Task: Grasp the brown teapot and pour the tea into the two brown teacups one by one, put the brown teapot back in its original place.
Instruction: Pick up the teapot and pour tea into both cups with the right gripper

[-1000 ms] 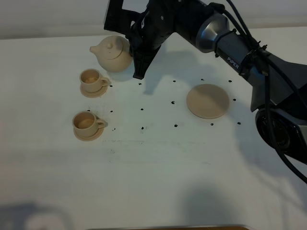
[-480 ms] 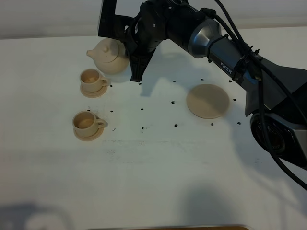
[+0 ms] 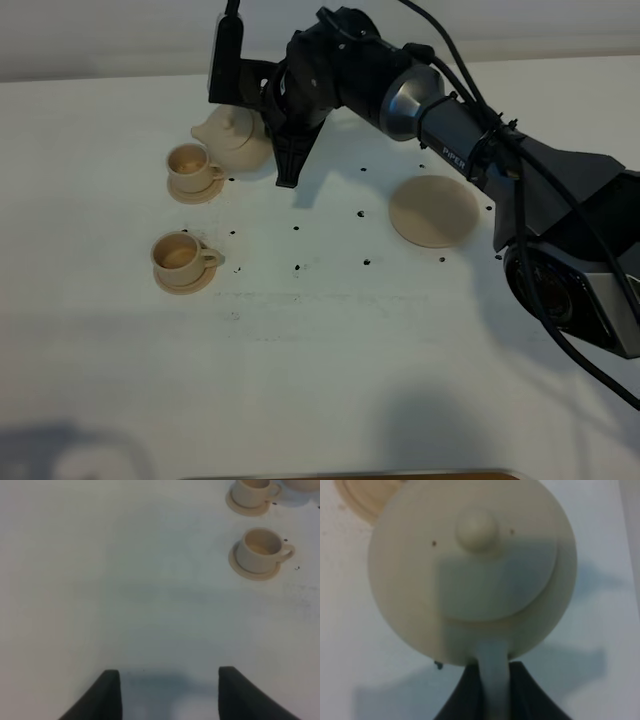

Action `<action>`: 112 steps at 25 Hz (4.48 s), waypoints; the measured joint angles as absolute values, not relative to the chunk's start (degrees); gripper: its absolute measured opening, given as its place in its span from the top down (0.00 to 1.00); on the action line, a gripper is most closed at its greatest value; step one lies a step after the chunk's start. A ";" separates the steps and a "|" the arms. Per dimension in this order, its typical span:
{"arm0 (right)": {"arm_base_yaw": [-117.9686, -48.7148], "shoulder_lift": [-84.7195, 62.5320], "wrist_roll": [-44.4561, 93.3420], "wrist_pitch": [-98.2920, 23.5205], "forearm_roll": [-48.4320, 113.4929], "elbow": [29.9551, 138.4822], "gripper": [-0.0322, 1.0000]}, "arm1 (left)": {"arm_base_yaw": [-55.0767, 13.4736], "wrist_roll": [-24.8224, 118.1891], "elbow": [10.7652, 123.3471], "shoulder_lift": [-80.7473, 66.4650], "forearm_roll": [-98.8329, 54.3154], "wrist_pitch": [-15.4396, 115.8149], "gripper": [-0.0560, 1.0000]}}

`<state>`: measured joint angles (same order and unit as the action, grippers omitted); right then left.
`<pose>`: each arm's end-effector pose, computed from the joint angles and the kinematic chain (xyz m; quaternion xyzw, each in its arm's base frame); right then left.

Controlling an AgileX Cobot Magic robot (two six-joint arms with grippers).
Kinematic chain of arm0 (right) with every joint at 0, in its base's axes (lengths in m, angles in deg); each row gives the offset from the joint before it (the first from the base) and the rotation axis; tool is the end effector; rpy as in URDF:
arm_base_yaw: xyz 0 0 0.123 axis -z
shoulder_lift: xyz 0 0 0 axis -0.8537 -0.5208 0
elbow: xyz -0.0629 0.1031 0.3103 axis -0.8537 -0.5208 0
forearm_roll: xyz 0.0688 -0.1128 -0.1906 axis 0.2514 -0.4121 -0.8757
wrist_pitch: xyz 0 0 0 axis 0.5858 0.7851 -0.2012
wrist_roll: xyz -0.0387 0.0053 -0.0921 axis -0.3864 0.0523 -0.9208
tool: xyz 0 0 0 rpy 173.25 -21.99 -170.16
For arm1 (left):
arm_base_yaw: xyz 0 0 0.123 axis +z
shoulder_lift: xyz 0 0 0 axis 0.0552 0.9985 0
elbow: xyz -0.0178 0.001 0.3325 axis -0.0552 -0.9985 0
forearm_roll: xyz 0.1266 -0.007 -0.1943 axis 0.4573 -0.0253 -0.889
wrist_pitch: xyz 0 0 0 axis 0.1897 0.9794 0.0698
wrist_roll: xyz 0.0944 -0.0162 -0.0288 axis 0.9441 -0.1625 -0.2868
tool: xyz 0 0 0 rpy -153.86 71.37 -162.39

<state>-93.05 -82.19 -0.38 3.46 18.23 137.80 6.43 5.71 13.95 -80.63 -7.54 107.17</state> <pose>0.4828 0.3207 0.2041 -0.6427 0.7048 -0.0854 0.2879 -0.0600 -0.0015 0.2528 -0.0767 0.8583 -0.0056 0.5074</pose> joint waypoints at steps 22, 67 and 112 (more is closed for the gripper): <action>-95.37 -83.12 0.27 1.78 7.08 137.80 0.89 | 6.43 5.71 13.95 -80.63 -7.54 107.17 0.47; -98.68 -83.17 0.69 0.47 -4.07 137.80 0.89 | 6.43 5.71 13.95 -80.63 -7.54 107.17 0.47; -99.34 -83.17 -6.43 -3.52 -6.80 137.80 0.89 | 6.43 5.71 13.95 -80.63 -7.54 107.17 0.47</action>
<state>-99.34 -83.17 -6.43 -3.52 -6.80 137.80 6.43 5.71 13.95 -80.63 -7.54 107.17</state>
